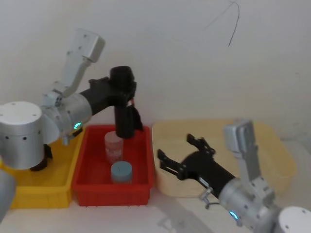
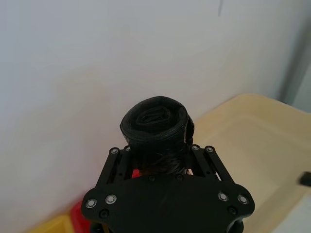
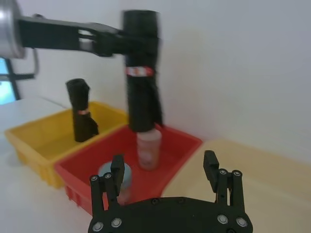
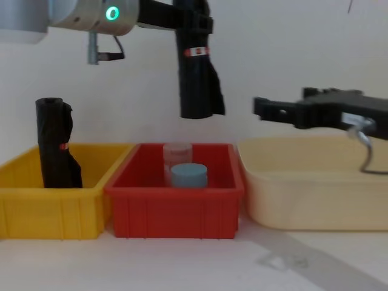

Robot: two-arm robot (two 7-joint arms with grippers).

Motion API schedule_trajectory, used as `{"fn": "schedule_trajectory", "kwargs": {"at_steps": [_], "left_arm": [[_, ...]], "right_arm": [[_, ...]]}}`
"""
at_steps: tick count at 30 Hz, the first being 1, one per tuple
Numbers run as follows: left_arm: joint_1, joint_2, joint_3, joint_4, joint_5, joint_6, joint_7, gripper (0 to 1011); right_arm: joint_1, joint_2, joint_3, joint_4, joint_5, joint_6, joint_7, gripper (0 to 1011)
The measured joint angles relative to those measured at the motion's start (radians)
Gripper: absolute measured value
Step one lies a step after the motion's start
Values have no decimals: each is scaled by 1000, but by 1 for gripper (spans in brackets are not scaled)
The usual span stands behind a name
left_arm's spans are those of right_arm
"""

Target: Pick up the garbage bag with the one hand and transfer it to the other hand.

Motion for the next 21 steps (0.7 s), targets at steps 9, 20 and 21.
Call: {"fn": "schedule_trajectory", "kwargs": {"at_steps": [9, 20, 21], "left_arm": [[-32, -18, 38, 24, -8, 2, -42, 446], [-48, -5, 77, 21, -16, -14, -100, 446], [-48, -3, 79, 19, -17, -16, -103, 446]], "right_arm": [[120, -35, -55, 81, -9, 30, 51, 1001], [203, -63, -90, 154, -21, 83, 67, 1001], [213, -65, -94, 164, -26, 91, 66, 1001]]}}
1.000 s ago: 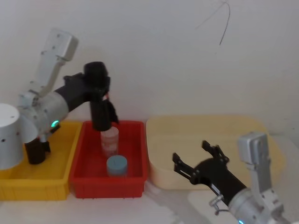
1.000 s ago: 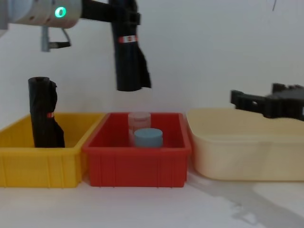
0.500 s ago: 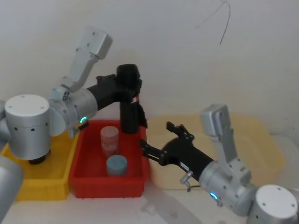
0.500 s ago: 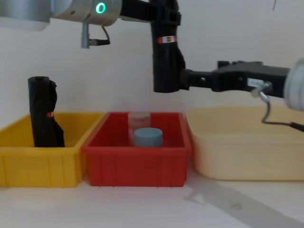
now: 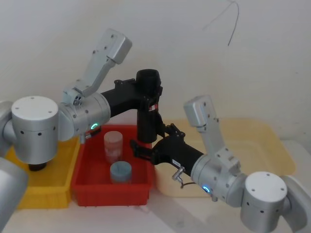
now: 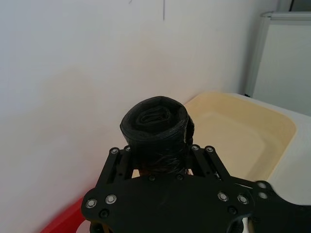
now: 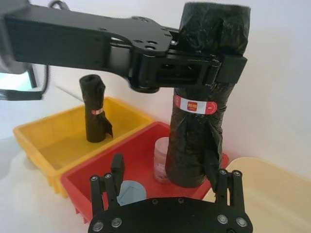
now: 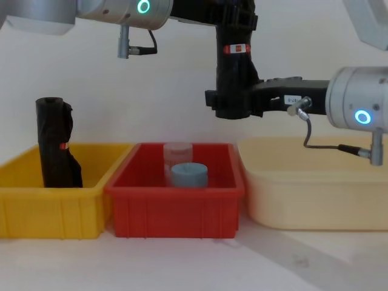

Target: Pick up the garbage bag with the one hand and transfer it to the other hand.

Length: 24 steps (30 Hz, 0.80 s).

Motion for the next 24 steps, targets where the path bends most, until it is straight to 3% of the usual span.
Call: {"fn": "schedule_trajectory", "kwargs": {"at_steps": [12, 24], "left_arm": [[14, 27, 10, -30, -15, -29, -24, 446], [26, 27, 13, -46, -36, -50, -31, 446]], "right_arm": [[52, -3, -11, 51, -39, 52, -17, 1001], [76, -5, -18, 67, -65, 87, -25, 1001]]}}
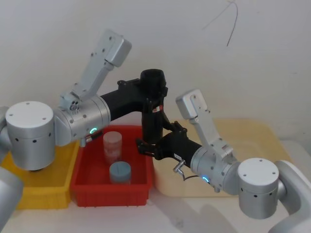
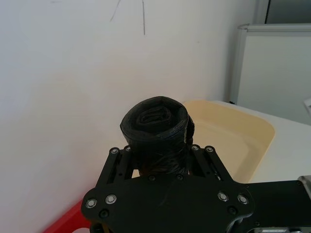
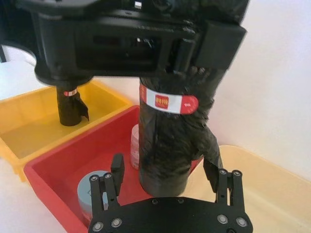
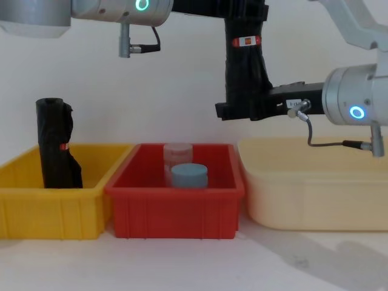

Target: Pick up the garbage bag with the one hand and transfer it to the other hand.

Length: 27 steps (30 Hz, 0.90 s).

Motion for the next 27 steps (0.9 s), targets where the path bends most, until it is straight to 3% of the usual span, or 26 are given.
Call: {"fn": "schedule_trajectory", "kwargs": {"at_steps": [9, 23, 27], "left_arm": [[3, 0, 14, -5, -4, -3, -1, 446], [5, 3, 29, -11, -6, -3, 1, 446], [5, 3, 31, -11, -6, -3, 1, 446]], "right_arm": [[2, -14, 6, -9, 3, 18, 6, 1001], [-16, -32, 36, -63, 66, 73, 30, 1001], [-20, -35, 41, -73, 79, 84, 33, 939]]}}
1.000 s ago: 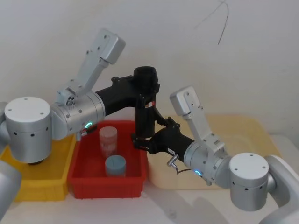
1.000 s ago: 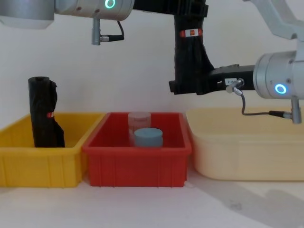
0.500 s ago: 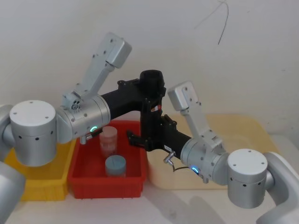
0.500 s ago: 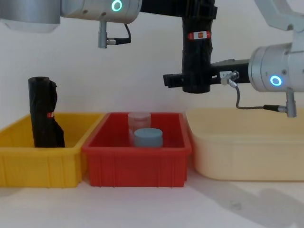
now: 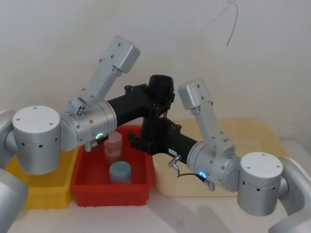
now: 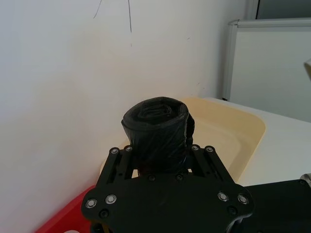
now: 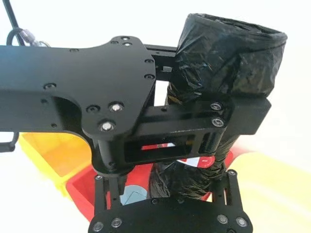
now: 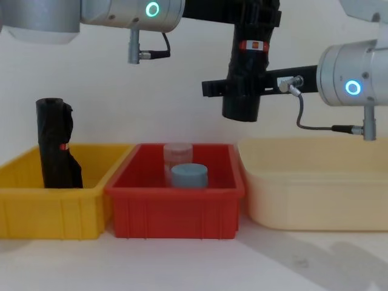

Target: Pick up the garbage bag with the one hand and transfer it to the other hand.

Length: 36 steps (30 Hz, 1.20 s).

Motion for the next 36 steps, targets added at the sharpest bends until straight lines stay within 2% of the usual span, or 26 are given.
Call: {"fn": "schedule_trajectory", "kwargs": {"at_steps": [12, 26, 29, 36], "left_arm": [[1, 1, 3, -1, 0, 0, 1, 446], [1, 1, 4, -2, 0, 1, 2, 447], [1, 1, 5, -1, 1, 1, 2, 487], [1, 1, 5, -1, 1, 1, 2, 712]], "right_arm": [[-6, -5, 10, -19, 23, 20, 6, 596], [-8, -7, 12, -26, 31, 27, 9, 573], [-7, -6, 11, -24, 31, 21, 8, 572], [-2, -9, 9, -2, 17, -4, -16, 570]]}}
